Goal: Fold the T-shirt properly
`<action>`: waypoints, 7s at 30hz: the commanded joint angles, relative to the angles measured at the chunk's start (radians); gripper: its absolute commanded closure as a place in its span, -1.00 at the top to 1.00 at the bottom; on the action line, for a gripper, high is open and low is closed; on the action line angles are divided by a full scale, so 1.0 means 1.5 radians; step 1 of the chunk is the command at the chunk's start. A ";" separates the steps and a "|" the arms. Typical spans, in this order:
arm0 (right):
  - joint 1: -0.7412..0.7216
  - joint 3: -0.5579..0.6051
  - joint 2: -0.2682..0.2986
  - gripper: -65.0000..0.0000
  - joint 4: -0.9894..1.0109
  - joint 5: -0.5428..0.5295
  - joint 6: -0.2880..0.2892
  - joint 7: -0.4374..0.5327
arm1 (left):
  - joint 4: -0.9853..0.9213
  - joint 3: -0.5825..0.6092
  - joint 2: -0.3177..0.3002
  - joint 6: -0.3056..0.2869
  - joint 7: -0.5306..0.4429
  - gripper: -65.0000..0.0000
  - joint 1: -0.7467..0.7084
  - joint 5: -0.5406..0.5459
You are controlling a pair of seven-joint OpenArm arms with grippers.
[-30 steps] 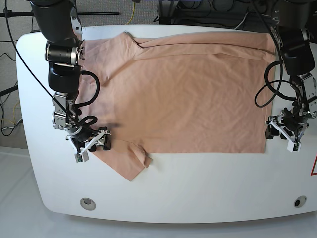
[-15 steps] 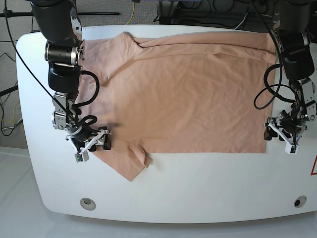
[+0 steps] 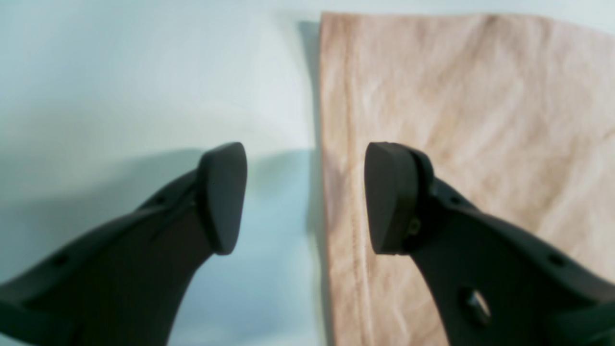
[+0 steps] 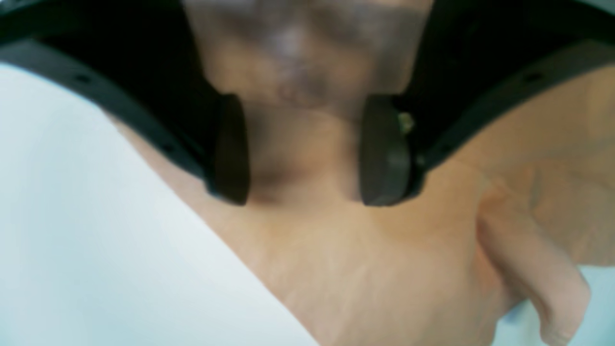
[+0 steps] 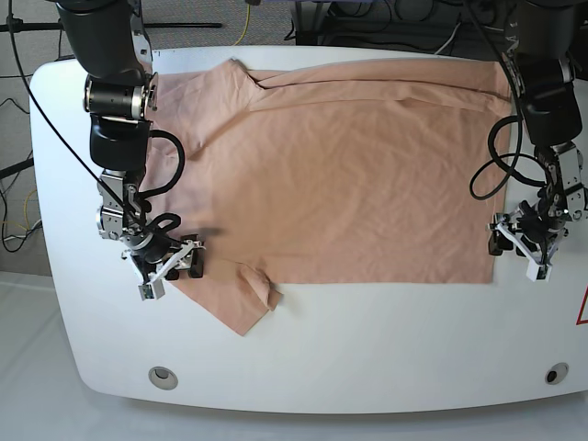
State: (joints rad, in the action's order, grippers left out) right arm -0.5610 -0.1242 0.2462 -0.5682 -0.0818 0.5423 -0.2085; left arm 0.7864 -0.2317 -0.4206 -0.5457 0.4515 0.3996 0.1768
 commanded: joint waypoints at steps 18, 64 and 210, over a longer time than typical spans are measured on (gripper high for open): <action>-0.018 -0.002 0.008 -0.35 0.006 0.011 0.008 -0.005 | -0.001 -0.004 0.012 0.003 -0.021 0.08 0.024 0.001; -0.023 -0.004 0.011 -0.54 0.010 0.004 0.020 -0.020 | -0.052 0.008 0.006 -0.002 -0.029 0.11 0.033 0.016; -0.023 -0.018 0.013 0.12 -0.052 0.012 0.038 -0.020 | -0.063 0.004 0.030 -0.002 -0.062 0.14 0.032 -0.003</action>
State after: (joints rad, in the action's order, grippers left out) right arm -0.5613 -0.1528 0.2554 -0.6281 -0.0517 0.5880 -0.2626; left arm 0.6788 -0.2253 -0.3664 -0.5499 0.3500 0.4290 0.1761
